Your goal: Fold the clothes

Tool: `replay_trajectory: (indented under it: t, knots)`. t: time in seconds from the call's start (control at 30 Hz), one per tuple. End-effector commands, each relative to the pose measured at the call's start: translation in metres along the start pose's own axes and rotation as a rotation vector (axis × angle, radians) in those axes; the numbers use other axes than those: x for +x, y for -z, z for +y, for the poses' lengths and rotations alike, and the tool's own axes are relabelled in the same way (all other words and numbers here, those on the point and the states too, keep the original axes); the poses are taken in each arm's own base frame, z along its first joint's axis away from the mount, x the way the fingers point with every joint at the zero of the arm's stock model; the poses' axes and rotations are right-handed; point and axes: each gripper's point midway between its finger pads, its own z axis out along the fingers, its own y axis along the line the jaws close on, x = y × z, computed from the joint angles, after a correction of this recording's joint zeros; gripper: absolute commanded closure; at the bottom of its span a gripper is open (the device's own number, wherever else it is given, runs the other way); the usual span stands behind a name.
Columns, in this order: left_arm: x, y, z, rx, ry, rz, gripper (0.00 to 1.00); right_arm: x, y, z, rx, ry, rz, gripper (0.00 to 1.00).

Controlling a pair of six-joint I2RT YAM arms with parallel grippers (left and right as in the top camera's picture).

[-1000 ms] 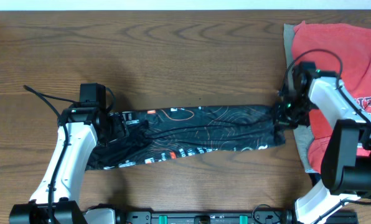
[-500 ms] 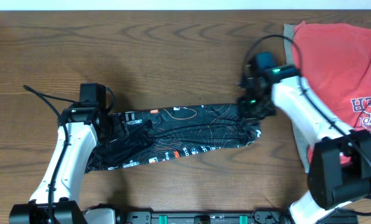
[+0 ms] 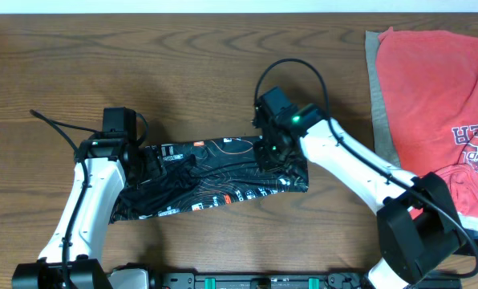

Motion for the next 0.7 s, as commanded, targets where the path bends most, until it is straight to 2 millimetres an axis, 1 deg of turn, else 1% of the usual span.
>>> replay_trajectory:
  t: [0.0, 0.37, 0.47, 0.5, 0.53, 0.57, 0.6, 0.63, 0.67]
  knots:
    - [-0.004, 0.003, 0.0, 0.001, -0.004, -0.007, 0.2, 0.002, -0.009, 0.016, -0.013, 0.008, 0.012, 0.99]
    - [-0.003, 0.003, 0.0, 0.001, -0.004, -0.005, 0.2, 0.0, -0.016, 0.037, -0.046, 0.064, -0.01, 0.99]
    - [-0.003, 0.003, 0.0, 0.001, -0.004, -0.005, 0.19, 0.0, -0.016, 0.052, -0.111, 0.131, -0.014, 0.98]
    - [-0.003, 0.004, 0.0, 0.001, -0.004, -0.006, 0.19, 0.0, -0.015, 0.059, -0.143, 0.168, -0.015, 0.92]
    - [-0.003, 0.003, 0.0, 0.001, -0.004, -0.005, 0.19, 0.001, -0.015, 0.067, -0.175, 0.21, -0.016, 0.8]
    - [-0.003, 0.003, 0.0, 0.001, -0.004, -0.005, 0.19, 0.002, -0.015, 0.07, -0.177, 0.237, -0.019, 0.59]
    - [-0.003, 0.003, 0.0, 0.001, -0.004, -0.005, 0.19, 0.001, -0.015, 0.069, -0.164, 0.256, -0.026, 0.43]
    - [-0.003, 0.003, 0.0, 0.001, -0.004, -0.005, 0.19, -0.001, -0.016, 0.065, -0.14, 0.257, -0.035, 0.39]
    - [-0.003, 0.004, 0.0, 0.001, -0.004, -0.006, 0.19, -0.003, -0.016, 0.061, -0.114, 0.25, -0.044, 0.39]
